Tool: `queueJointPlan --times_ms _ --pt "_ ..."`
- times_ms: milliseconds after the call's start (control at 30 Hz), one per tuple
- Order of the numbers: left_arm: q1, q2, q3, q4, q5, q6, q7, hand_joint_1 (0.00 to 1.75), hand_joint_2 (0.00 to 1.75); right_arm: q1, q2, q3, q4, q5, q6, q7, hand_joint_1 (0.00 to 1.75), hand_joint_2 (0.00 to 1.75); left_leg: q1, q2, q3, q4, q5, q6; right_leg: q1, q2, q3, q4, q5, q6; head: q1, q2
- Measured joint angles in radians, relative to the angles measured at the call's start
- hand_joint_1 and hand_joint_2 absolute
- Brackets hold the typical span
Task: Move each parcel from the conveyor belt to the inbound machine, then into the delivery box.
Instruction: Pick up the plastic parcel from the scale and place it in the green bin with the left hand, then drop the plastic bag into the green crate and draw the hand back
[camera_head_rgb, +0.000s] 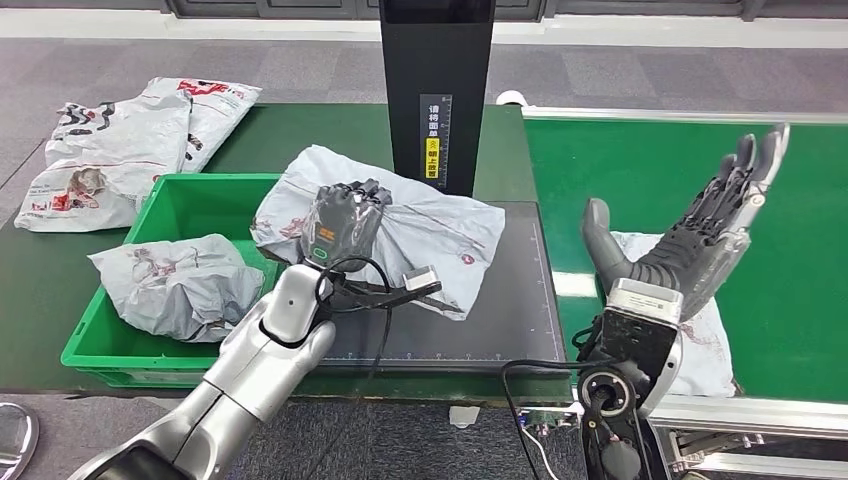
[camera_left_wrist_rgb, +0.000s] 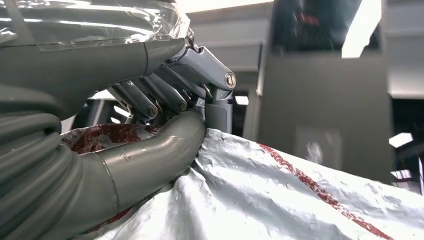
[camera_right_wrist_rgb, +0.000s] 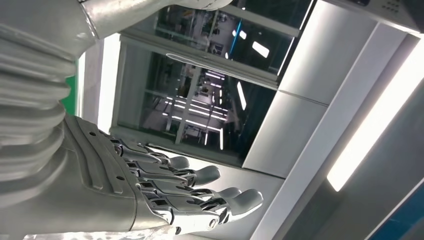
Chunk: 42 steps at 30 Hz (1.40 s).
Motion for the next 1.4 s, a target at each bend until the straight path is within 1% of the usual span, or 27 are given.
queueJointPlan --times_ms 100,233,333,467,500,567,667,733,800,900,1033,1167,1300,1400 --pt "0.009 0.029 0.03 -0.081 -0.03 0.0 0.009 1.75 1.75 0.022 0.0 -0.02 -0.015 -0.002 0.0 -0.013 0.0 1.75 0.0 0.0 0.0 0.0 0.0 0.0 0.0 0.0 0.0 0.0 0.0 0.0 0.0 0.0" --pt "0.013 0.069 0.077 -0.153 -0.081 -0.002 0.042 1.75 1.75 0.054 -0.001 -0.035 -0.044 0.0 0.0 -0.015 0.0 1.75 0.0 0.0 0.0 0.0 0.0 0.0 0.0 0.0 0.0 0.0 0.0 0.0 0.0 0.0" --pt "0.014 0.094 0.095 -0.182 -0.09 -0.003 0.058 1.75 1.75 0.066 -0.001 -0.041 -0.06 0.001 0.0 -0.012 0.0 1.75 0.0 0.0 0.0 0.0 0.0 0.0 0.0 0.0 0.0 0.0 0.0 0.0 0.0 0.0" --pt "0.016 0.113 0.105 -0.203 -0.091 -0.003 0.067 1.75 1.75 0.072 -0.001 -0.045 -0.072 0.003 0.0 -0.011 0.0 1.75 0.0 0.0 0.0 0.0 0.0 0.0 0.0 0.0 0.0 0.0 0.0 0.0 0.0 0.0" --pt "0.016 0.119 0.105 -0.207 -0.091 -0.003 0.08 1.75 1.75 0.073 -0.001 -0.045 -0.074 0.005 0.0 -0.011 0.0 1.75 0.0 0.0 0.0 0.0 0.0 0.0 0.0 0.0 0.0 0.0 0.0 0.0 0.0 0.0" --pt "0.015 0.14 0.105 -0.216 -0.091 -0.009 0.132 1.75 1.75 0.077 -0.001 -0.046 -0.079 0.009 0.0 -0.007 0.0 1.75 0.0 0.0 0.0 0.0 0.0 0.0 0.0 0.0 0.0 0.0 0.0 0.0 0.0 0.0" --pt "0.009 0.191 0.105 -0.233 -0.094 -0.03 0.22 1.75 1.75 0.086 -0.001 -0.046 -0.088 0.012 0.0 0.002 0.0 1.75 0.0 0.001 0.0 0.0 0.0 0.0 0.0 0.001 0.0 0.0 0.0 0.0 0.0 0.0" --pt "0.007 0.23 0.106 -0.24 -0.095 -0.043 0.244 1.75 1.75 0.089 -0.001 -0.046 -0.092 0.012 0.0 0.009 0.0 1.75 0.0 0.001 0.001 0.0 0.0 0.0 0.001 0.001 0.0 0.0 0.0 0.0 0.0 0.0" --pt "0.008 0.265 0.113 -0.243 -0.095 -0.048 0.248 1.75 1.75 0.091 -0.001 -0.046 -0.093 0.013 0.0 0.014 0.0 1.75 0.001 0.001 0.001 -0.001 0.001 -0.001 0.002 0.001 0.0 0.0 0.0 -0.001 0.0 0.0" --pt "0.015 0.303 0.149 -0.24 -0.095 -0.054 0.243 1.75 1.75 0.091 -0.002 -0.046 -0.094 0.017 0.0 0.028 0.0 1.75 0.002 0.001 0.0 -0.001 0.001 -0.001 0.002 0.001 0.0 0.0 0.0 -0.001 0.0 0.0" --pt "0.031 0.338 0.216 -0.215 -0.095 -0.053 0.219 1.75 1.75 0.091 -0.007 -0.045 -0.096 0.02 0.0 0.043 0.0 1.75 0.002 0.001 0.0 -0.001 0.001 -0.001 0.002 0.001 0.0 0.0 0.0 -0.001 0.0 0.0" --pt "0.05 0.37 0.265 -0.181 -0.095 -0.052 0.233 1.72 1.75 0.091 -0.014 -0.041 -0.1 0.023 0.0 0.053 0.0 1.75 0.002 0.001 0.0 -0.001 0.001 -0.001 0.002 0.001 0.0 0.0 0.0 -0.001 0.0 0.0" --pt "0.069 0.387 0.297 -0.156 -0.095 -0.059 0.237 0.0 1.75 0.09 -0.018 -0.035 -0.104 0.035 0.0 0.07 0.0 1.75 0.002 0.0 0.0 -0.001 0.001 -0.001 0.002 0.0 0.0 0.0 0.0 -0.001 0.0 0.0" --pt "0.081 0.387 0.32 -0.146 -0.095 -0.065 0.211 0.0 1.75 0.09 -0.021 -0.031 -0.107 0.042 0.0 0.083 0.0 1.75 0.002 0.0 0.0 -0.001 0.001 -0.001 0.002 0.0 0.0 0.0 0.0 -0.001 0.0 0.0"
